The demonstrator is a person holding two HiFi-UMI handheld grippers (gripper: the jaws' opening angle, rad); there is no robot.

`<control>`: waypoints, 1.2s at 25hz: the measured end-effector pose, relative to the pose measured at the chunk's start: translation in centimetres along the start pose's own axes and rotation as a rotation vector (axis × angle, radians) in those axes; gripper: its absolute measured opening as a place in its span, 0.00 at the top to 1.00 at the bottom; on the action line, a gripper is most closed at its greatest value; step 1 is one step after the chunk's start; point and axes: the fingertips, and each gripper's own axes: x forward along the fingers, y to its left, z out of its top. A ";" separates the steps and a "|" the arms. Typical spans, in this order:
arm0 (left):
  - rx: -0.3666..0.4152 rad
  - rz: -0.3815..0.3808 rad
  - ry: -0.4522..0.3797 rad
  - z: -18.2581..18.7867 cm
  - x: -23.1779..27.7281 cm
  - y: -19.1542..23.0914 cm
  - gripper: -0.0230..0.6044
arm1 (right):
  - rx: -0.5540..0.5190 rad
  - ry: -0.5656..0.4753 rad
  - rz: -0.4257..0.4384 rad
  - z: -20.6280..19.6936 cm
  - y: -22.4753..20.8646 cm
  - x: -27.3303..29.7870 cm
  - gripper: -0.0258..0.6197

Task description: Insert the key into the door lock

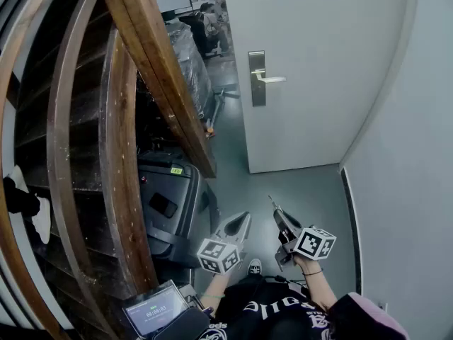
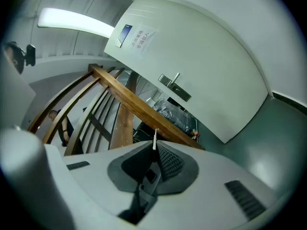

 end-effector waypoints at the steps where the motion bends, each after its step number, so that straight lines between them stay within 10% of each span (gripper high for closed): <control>1: -0.003 -0.002 0.000 0.2 0.5 0.7 0.96 | 0.000 -0.004 -0.001 0.4 -0.1 0.8 0.91; 30: -0.042 0.070 -0.091 9.7 25.6 16.4 0.96 | -0.048 0.062 0.041 22.4 -12.1 24.9 0.91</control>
